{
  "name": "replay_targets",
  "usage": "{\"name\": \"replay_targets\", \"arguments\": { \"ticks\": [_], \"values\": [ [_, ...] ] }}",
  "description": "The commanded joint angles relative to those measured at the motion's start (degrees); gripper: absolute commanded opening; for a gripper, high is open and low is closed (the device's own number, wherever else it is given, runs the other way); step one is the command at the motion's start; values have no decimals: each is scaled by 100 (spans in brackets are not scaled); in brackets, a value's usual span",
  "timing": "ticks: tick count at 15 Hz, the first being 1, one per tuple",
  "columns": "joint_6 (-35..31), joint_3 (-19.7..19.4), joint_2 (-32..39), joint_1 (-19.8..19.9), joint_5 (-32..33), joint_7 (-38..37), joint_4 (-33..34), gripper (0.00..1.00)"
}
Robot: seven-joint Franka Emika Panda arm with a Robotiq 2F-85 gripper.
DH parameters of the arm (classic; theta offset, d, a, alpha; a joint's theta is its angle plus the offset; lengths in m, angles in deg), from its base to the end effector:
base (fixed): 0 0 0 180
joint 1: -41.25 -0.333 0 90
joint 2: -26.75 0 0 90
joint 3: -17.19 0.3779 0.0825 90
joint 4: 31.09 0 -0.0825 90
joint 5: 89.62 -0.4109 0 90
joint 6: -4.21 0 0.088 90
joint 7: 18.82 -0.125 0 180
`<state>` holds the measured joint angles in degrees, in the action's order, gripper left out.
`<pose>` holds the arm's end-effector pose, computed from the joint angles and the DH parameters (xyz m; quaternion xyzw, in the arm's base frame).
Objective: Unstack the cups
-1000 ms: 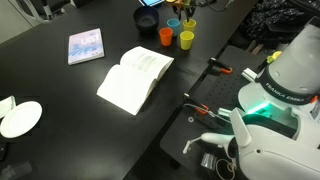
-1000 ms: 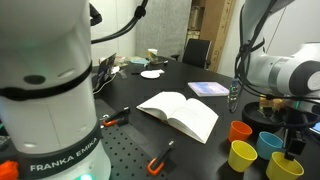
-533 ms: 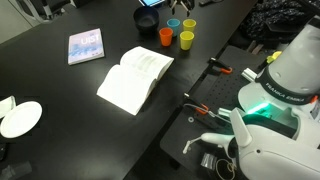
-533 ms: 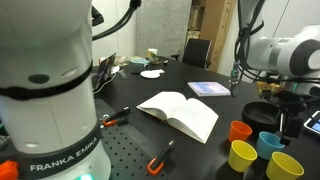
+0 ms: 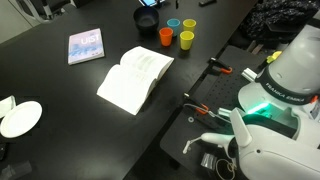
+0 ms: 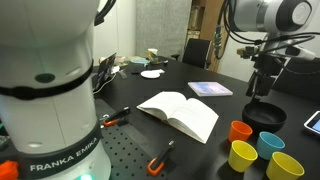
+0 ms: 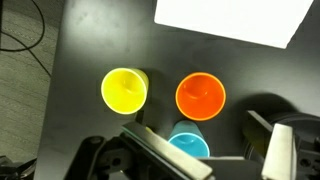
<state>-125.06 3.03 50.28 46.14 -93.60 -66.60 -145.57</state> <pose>0.5998 -0.1977 0.2666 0.8228 -0.5636 -0.0609 0.0406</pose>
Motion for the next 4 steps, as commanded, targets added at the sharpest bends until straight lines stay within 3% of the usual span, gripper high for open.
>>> {"name": "replay_targets", "arguments": {
  "ticks": [1, 4],
  "values": [
    [248, 91, -54, 20, 14, -9, 16, 100],
    [472, 150, -95, -6, 12, -10, 0, 100]
  ]
}}
